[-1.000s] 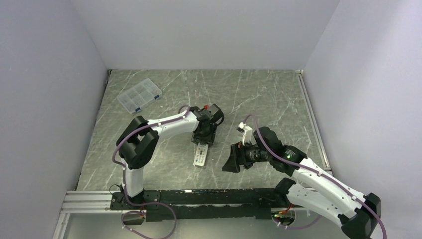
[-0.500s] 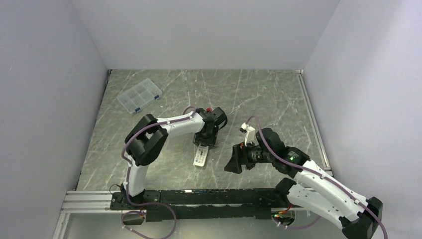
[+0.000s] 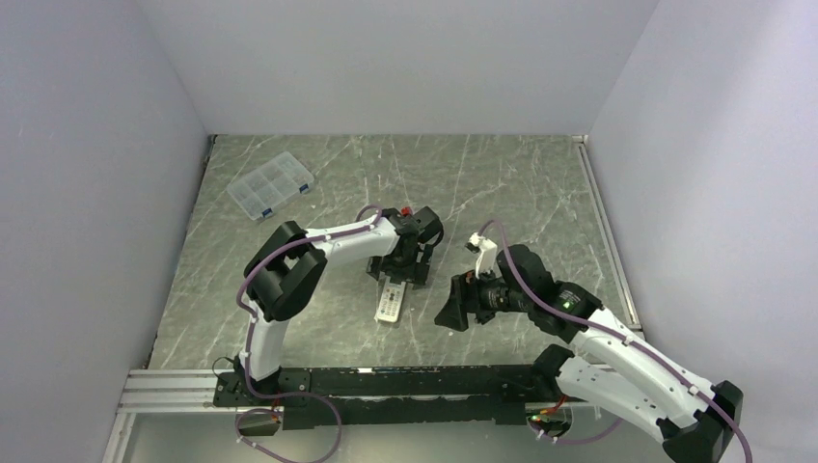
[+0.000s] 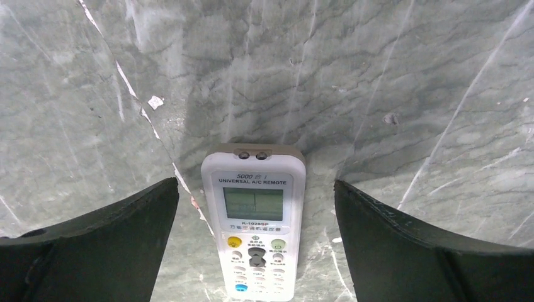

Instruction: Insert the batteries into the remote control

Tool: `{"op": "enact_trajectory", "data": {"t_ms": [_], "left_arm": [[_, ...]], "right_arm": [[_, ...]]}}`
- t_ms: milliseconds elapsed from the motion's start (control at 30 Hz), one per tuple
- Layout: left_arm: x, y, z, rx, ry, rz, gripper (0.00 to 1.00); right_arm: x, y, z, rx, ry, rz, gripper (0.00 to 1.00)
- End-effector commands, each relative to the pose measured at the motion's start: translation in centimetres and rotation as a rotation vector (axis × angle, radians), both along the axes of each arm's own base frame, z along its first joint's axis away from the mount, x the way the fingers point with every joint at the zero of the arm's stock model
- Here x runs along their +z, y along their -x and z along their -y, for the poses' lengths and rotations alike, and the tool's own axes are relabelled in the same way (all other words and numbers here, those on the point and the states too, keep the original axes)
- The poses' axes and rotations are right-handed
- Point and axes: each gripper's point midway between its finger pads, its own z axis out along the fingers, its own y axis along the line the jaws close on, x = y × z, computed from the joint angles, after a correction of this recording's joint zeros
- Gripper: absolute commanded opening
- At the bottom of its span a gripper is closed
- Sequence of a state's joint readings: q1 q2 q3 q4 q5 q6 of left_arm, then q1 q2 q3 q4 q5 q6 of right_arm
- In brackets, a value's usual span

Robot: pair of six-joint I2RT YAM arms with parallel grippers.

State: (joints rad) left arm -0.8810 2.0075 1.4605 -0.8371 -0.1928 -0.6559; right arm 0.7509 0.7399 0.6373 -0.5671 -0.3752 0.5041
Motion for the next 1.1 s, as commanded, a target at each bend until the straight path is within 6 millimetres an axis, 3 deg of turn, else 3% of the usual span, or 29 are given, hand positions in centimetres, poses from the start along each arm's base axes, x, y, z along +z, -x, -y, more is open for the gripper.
{"op": "enact_trajectory", "data": {"t_ms": [0,567,733,767,867,1067], "left_arm": [[3.2,-0.9,0.6,0.009,0.025,0.074,1.00],[12.7,-0.7,0.6,-0.055,0.220,0.239,1.00],[15.1,-0.5,-1.2,-0.037,0.242,0.323,1.00],[15.5,-0.5,-1.6,-0.031,0.243,0.342,0.99],[17.1,-0.1,-3.1,-0.015,0.250,0.394,0.99],[19.6,0.9,-5.6,-0.004,0.293,0.484,0.99]], "right_arm": [[2.5,-1.9,0.1,-0.055,-0.005,0.093,0.83],[3.4,-6.4,3.9,-0.331,0.186,0.193,0.90],[4.0,-8.1,5.6,-0.454,0.229,0.243,0.90],[4.1,-9.1,6.9,-0.528,0.248,0.244,0.92],[3.9,-9.0,6.5,-0.512,0.276,0.265,0.99],[3.7,-9.9,7.5,-0.583,0.317,0.281,1.00]]}}
